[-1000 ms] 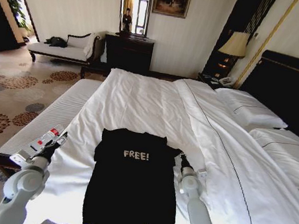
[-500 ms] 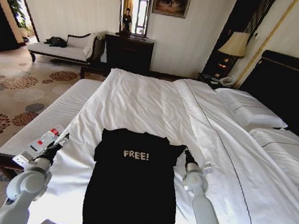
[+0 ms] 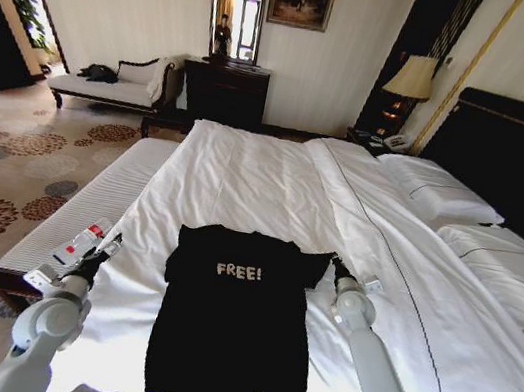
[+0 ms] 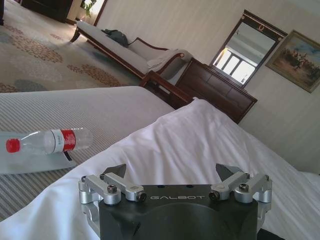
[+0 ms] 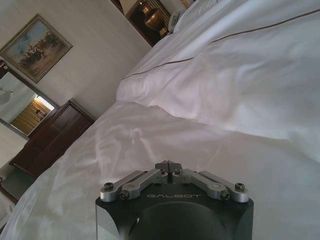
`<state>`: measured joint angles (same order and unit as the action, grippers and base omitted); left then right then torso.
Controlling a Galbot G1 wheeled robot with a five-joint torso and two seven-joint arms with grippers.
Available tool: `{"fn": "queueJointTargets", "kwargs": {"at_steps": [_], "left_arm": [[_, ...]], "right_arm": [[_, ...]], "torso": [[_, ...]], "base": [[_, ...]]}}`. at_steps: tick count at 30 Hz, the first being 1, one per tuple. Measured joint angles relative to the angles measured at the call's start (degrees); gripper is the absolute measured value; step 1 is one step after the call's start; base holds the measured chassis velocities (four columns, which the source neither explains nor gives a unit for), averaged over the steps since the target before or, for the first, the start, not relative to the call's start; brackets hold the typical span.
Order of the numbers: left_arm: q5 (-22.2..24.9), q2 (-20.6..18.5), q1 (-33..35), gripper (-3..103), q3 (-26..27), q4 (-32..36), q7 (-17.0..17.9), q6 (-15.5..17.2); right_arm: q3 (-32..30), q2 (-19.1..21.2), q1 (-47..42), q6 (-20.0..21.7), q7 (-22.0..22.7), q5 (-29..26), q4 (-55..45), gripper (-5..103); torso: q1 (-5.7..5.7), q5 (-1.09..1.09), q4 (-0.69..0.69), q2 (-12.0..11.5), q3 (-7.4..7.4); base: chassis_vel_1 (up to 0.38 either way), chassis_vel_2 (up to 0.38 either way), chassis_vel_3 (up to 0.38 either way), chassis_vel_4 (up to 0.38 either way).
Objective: Fold the clothes on the bed.
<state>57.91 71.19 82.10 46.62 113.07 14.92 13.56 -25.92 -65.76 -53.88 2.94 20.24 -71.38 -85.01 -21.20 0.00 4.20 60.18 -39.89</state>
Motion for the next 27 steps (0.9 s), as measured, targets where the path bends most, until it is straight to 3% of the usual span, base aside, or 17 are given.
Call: {"fn": "queueJointTargets", "kwargs": {"at_steps": [12,18,20,22,27], "left_arm": [[-0.4,0.4,0.1,100,-0.2,-0.1,0.1,0.0],[-0.5,0.6,0.2,100,0.0,-0.2,0.1,-0.1],[-0.5,0.6,0.2,100,0.0,-0.2,0.1,-0.1],[-0.5,0.6,0.2,100,-0.1,-0.1,0.1,-0.1],[-0.5,0.4,0.4,100,0.3,0.1,0.1,-0.1]], "right_arm": [[-1.5,-1.1,-2.9,0.4,1.2,1.6,-2.9,-2],[-2.2,-5.8,-10.8,0.6,0.2,1.2,-9.9,25],[-2.2,-6.5,-11.5,0.7,0.2,0.9,-10.4,25],[-2.5,-8.6,-13.1,0.9,0.6,0.2,-11.6,35],[-3.2,-10.1,-15.6,0.4,1.3,1.0,-13.9,51]], "torso": [[0.0,0.0,-0.01,0.0,0.0],[0.01,-0.01,0.01,0.0,0.01],[0.01,0.0,0.0,0.0,0.01],[0.0,0.0,-0.01,0.0,0.01],[0.0,0.0,-0.01,0.0,0.0]], "base": [[0.0,0.0,0.0,0.0],[0.0,0.0,0.0,0.0],[0.0,0.0,0.0,0.0],[0.0,0.0,0.0,0.0],[0.0,0.0,0.0,0.0]]}}
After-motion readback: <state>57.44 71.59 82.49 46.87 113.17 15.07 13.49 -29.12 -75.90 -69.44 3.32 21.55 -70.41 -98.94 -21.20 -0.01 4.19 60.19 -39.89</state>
